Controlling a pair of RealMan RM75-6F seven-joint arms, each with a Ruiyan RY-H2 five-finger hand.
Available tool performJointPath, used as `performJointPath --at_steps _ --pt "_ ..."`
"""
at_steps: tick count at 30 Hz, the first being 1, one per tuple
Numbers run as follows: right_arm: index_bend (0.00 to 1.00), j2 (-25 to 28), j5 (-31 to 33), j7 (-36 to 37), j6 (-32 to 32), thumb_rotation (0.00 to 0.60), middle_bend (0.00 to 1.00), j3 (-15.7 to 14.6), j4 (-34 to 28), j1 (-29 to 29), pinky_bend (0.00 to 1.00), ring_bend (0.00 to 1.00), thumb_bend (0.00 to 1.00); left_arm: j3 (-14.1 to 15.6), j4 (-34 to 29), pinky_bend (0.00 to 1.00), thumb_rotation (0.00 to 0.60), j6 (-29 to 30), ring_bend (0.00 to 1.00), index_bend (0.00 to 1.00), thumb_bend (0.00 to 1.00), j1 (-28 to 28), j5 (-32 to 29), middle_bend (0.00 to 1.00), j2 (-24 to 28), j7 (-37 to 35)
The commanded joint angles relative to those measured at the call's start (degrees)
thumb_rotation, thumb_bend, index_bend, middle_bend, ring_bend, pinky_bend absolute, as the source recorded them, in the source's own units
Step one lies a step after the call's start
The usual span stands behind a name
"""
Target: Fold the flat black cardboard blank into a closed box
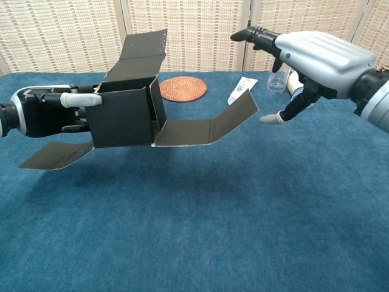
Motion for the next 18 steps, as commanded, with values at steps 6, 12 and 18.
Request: performJointPath --at_steps 6,12,18 --pt "0.00 1.0 -1.1 -0.7 1.5 0.600 0.07 1.3 -0.6 -2.2 0.66 0.54 0.00 -0.9 -0.8 0.93 0.600 -1.0 0.66 0.26 0.14 0.0 -0.8 0.29 1.3 -0.2" --pt "0.00 0.2 -1.0 -0.6 0.2 0.600 0.00 1.0 0.0 -3.0 0.63 0.39 0.00 -1.5 -1.3 0.93 0.600 -1.8 0.66 0.26 0.14 -0.3 -0.9 0.29 1.7 -0.6" --pt "0.00 -7.6 -2.2 0.2 1.9 0.600 0.00 2.7 5.3 -2.7 0.49 0.24 0.00 -2.3 -2.9 0.93 0.600 -2.8 0.66 0.26 0.14 -0.8 -1.1 0.29 2.0 -0.6"
